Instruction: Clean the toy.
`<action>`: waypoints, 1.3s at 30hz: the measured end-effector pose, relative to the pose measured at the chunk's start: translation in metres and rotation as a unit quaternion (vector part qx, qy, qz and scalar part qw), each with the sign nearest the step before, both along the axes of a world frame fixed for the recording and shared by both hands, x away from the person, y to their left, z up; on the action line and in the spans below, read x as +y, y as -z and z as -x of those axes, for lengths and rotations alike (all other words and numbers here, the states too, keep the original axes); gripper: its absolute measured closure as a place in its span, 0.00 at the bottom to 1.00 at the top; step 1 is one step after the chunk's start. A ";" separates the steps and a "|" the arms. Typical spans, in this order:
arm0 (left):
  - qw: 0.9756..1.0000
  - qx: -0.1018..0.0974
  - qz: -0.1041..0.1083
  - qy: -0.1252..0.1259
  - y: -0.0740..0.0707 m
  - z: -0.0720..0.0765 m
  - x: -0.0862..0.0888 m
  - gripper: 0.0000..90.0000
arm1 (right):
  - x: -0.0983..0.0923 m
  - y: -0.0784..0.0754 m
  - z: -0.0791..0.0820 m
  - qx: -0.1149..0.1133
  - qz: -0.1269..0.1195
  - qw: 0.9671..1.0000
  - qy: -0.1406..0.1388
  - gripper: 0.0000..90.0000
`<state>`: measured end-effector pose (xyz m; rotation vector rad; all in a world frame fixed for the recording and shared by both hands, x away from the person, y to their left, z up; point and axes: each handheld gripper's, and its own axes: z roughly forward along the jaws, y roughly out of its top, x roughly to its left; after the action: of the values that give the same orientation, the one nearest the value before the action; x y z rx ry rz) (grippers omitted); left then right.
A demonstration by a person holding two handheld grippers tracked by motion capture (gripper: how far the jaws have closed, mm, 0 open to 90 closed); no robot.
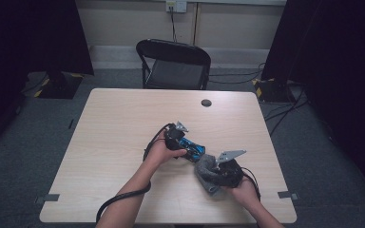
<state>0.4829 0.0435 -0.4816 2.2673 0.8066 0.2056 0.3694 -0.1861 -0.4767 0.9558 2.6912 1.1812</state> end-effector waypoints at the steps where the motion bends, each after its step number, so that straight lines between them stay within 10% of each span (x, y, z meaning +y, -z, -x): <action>1: 1.000 0.000 0.000 0.000 0.000 0.000 0.000 0.00 | 0.000 0.000 0.001 0.001 -0.001 1.000 -0.003 0.80; 17: 1.000 -0.001 0.000 0.000 0.000 0.001 0.000 0.00 | -0.031 -0.012 0.005 -0.010 0.010 1.000 0.017 0.80; 39: 1.000 0.000 0.002 -0.001 0.000 0.001 0.000 0.00 | -0.051 -0.015 -0.058 -0.037 0.031 0.991 0.125 0.80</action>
<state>0.4822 0.0439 -0.4819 2.2632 0.8100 0.2049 0.4269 -0.2366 -0.4614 1.1717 2.4470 1.0540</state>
